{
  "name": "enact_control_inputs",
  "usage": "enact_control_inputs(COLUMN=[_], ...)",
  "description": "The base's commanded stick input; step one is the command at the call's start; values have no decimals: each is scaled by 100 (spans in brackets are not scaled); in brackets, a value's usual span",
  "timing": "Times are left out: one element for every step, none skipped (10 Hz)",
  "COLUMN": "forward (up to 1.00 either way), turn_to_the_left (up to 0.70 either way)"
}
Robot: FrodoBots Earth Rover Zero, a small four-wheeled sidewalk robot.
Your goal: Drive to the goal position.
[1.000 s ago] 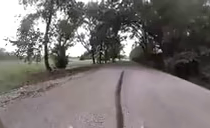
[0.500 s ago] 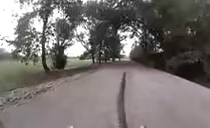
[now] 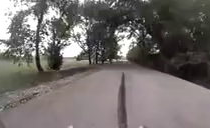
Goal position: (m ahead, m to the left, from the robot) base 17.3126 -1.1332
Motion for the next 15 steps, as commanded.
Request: enact_control_inputs(forward=[70,70,70,70,70,70,70,70,70,70,70,70,70,70,70], turn_to_the_left=[-35,0,0,0,0,0,0,-2,-19,-27,-35,-4,0,0,0])
